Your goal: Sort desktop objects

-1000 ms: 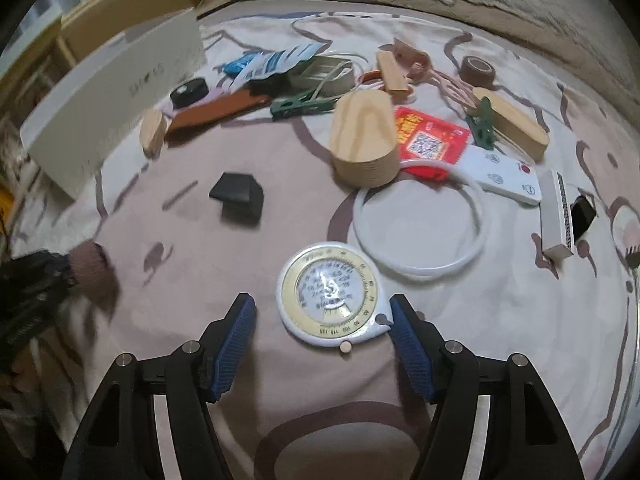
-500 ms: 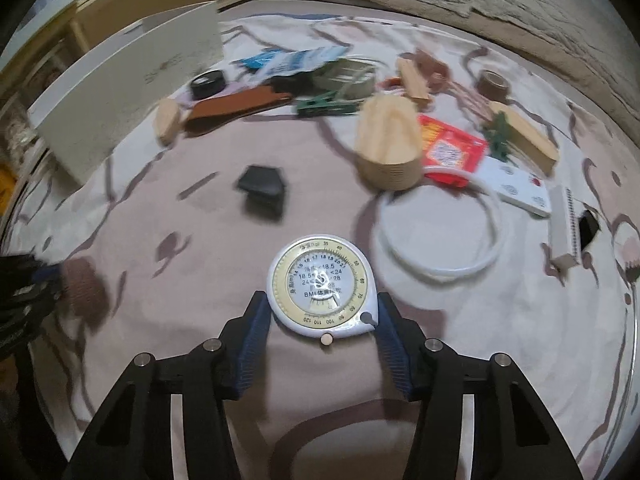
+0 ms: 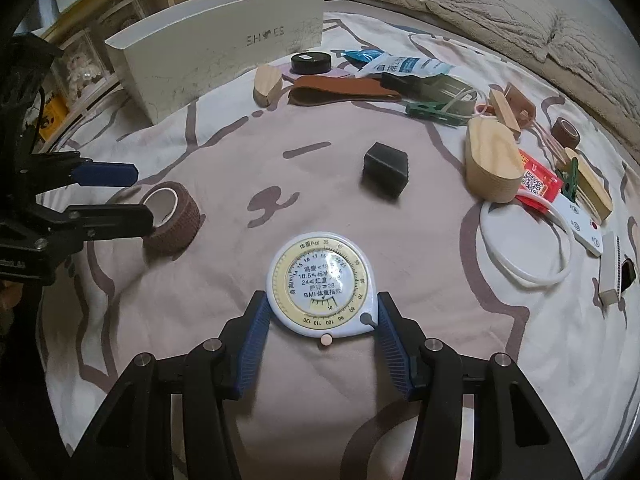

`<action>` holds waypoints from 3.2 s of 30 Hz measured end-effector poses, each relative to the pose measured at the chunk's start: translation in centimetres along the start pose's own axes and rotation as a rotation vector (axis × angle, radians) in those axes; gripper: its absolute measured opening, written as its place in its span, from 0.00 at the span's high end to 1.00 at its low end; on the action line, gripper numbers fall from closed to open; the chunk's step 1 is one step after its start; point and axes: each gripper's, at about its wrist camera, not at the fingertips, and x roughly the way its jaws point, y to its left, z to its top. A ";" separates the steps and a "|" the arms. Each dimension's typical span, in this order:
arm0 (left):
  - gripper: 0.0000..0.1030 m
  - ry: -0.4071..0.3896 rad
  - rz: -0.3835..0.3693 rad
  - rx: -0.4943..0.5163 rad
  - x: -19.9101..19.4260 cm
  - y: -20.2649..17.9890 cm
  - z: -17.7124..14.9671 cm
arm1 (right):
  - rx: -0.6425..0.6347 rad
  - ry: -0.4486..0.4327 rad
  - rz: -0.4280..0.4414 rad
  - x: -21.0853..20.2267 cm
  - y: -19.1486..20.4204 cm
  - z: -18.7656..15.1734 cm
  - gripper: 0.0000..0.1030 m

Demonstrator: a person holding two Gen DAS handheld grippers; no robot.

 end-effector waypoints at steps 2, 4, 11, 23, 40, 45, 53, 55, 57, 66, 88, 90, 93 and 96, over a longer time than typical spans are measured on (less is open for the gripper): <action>0.28 -0.005 -0.011 0.013 -0.2 -0.3 -0.2 | 0.000 -0.010 0.000 -0.2 0.0 -0.4 0.47; 0.26 -0.013 -0.035 0.021 -0.3 -0.5 -0.5 | 0.003 -0.023 0.003 -0.1 0.0 -0.6 0.47; 0.26 -0.036 -0.023 0.061 1.2 -1.8 -1.4 | 0.013 -0.048 0.007 -0.2 -0.1 -0.8 0.47; 0.26 -0.159 0.026 0.024 3.1 -1.0 -2.2 | -0.022 -0.026 -0.029 -0.2 0.6 -0.1 0.47; 0.40 -0.194 -0.071 -0.056 2.7 0.6 -2.5 | -0.044 -0.041 -0.045 -0.2 0.9 0.3 0.47; 0.54 -0.203 -0.051 0.002 2.5 -0.6 -2.6 | -0.039 -0.051 -0.035 -0.5 0.9 0.4 0.47; 0.59 -0.196 -0.037 0.016 2.2 -1.0 -2.3 | 0.000 -0.080 -0.009 -1.3 0.5 0.7 0.47; 0.59 -0.194 -0.032 0.017 2.0 -1.1 -2.2 | 0.012 -0.088 -0.005 -1.5 0.3 0.7 0.47; 0.59 -0.199 -0.037 0.013 1.9 -1.1 -2.1 | 0.018 -0.099 -0.007 -1.9 0.1 0.8 0.47; 0.59 -0.254 -0.034 0.030 -0.1 -1.2 -0.9 | 0.019 -0.127 -0.037 -3.1 -0.1 1.3 0.47; 0.59 -0.399 0.013 0.113 -6.1 -2.0 5.1 | -0.028 -0.343 -0.188 -10.3 1.2 7.4 0.47; 0.59 -0.414 0.013 0.120 -6.9 -2.0 5.8 | -0.019 -0.363 -0.186 -11.1 1.2 8.0 0.47; 0.59 -0.434 0.008 0.121 -8.0 -1.8 7.0 | -0.006 -0.392 -0.190 -12.0 1.3 8.9 0.47; 0.59 -0.456 0.023 0.115 -8.8 -1.6 8.0 | 0.016 -0.418 -0.188 -12.9 1.2 9.6 0.47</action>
